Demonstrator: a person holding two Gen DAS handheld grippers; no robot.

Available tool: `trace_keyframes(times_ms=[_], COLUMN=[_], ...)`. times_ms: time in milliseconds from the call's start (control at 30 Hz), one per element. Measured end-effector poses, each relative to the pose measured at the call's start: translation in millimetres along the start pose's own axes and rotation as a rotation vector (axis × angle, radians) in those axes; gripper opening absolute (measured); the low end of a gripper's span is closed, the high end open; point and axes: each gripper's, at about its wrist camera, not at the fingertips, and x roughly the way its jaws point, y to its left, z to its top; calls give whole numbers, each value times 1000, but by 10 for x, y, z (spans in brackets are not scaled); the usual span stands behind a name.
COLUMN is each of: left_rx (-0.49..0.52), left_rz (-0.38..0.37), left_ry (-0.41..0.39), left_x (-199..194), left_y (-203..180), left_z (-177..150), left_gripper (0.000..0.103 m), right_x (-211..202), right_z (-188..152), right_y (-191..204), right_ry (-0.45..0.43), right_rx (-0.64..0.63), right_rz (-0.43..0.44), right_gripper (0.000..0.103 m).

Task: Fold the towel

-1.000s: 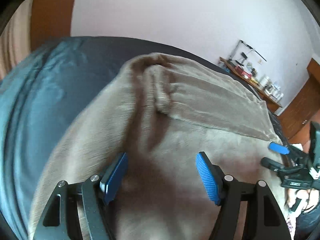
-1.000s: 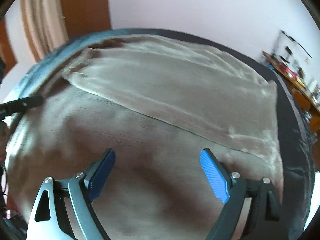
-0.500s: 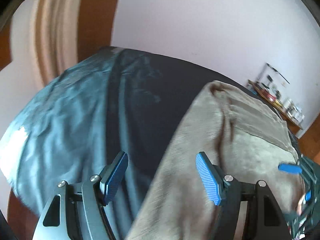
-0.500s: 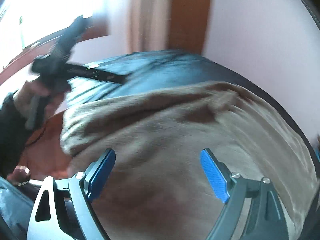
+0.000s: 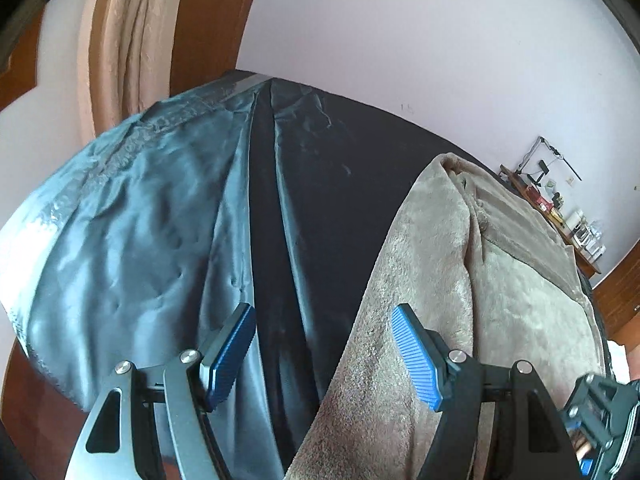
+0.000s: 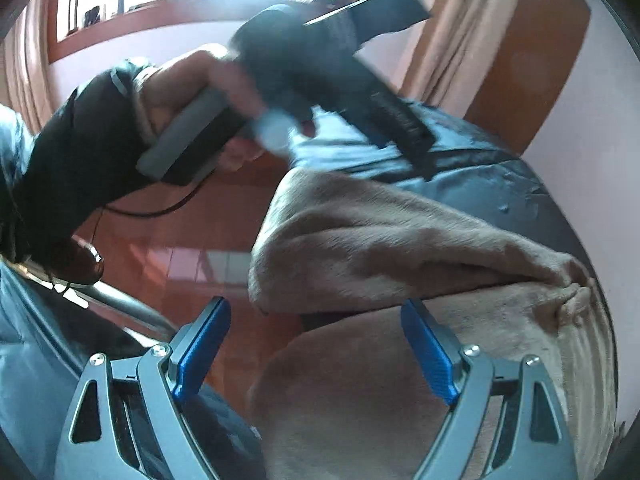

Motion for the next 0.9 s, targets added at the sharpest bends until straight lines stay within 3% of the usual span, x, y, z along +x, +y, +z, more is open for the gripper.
trace_keyframes(times_ms=[300,567,833,867,900], left_rx=[-9,-27,-35,-35,-34], left_rz=[-26,-45,-66,-67,-69], left_ry=[17,9,-1,-2,-3], left_x=[80,83,82,83,84], left_y=[31,117,175,176,178], left_z=[-54,-38,-31,-32,-33], left_gripper=[72,73,73,73,73], right_x=[185,537,707,719,724], right_z=[-4,103,227,241,259], right_y=[106,100,114,113,102], right_ry=[31,73,56,54,55], right_rx=[-109,-206,-256,-254,-238], right_rz=[-75,-287,-303,-295,-273], right_gripper=[89,89,89,83,70])
